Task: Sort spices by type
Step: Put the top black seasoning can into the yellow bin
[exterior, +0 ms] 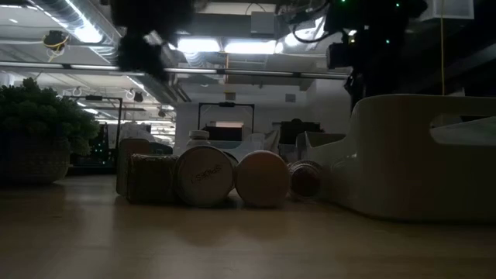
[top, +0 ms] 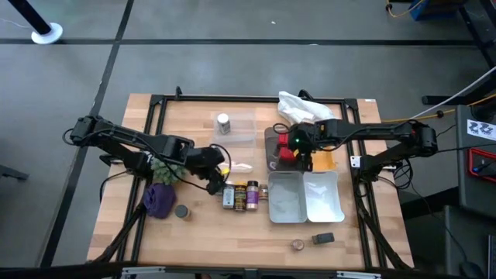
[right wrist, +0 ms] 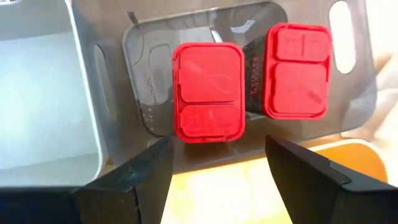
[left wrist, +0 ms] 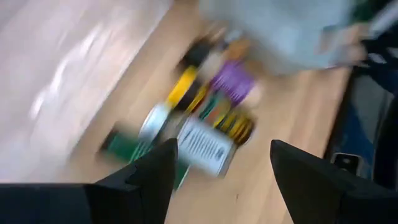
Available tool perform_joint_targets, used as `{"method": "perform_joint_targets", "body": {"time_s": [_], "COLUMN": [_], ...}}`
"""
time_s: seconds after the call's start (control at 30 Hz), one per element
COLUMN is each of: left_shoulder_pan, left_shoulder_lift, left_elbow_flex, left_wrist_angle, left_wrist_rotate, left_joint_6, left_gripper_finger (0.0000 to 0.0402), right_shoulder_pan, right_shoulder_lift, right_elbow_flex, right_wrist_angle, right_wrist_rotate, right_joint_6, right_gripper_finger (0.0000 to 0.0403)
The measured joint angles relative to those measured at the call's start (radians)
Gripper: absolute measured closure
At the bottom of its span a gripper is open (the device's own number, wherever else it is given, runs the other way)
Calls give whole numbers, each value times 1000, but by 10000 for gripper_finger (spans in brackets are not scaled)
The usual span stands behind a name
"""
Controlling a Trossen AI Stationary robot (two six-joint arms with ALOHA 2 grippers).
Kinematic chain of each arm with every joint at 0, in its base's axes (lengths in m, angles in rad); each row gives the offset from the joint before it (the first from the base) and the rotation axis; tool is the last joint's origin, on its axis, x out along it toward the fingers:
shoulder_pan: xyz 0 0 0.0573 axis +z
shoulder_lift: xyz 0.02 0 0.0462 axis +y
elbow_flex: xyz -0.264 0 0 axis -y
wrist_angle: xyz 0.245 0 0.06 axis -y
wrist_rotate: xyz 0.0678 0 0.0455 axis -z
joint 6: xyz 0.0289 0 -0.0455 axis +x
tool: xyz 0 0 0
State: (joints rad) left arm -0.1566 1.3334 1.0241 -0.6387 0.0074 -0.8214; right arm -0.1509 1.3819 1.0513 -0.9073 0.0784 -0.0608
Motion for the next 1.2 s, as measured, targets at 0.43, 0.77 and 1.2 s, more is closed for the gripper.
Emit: {"method": "perform_joint_targets", "body": {"time_s": [0.43,0.77,1.2], "left_shoulder_pan": [0,0,0], "left_shoulder_lift": [56,184,298], "left_elbow_flex": [0,0,0], "left_wrist_angle": [-165,-141,-74], "left_wrist_rotate": [-83,-82,-82], "left_joint_6": [-357,-443,-454], "left_gripper_finger": [163,163,163], "right_shoulder_pan": [0,0,0], "right_shoulder_lift": [0,0,0], "right_elbow_flex": [116,121,121], "right_wrist_angle": [-22,-1,1], "right_wrist_rotate": [0,0,0], "right_joint_6": [9,11,11], "right_gripper_finger": [150,150,150]}}
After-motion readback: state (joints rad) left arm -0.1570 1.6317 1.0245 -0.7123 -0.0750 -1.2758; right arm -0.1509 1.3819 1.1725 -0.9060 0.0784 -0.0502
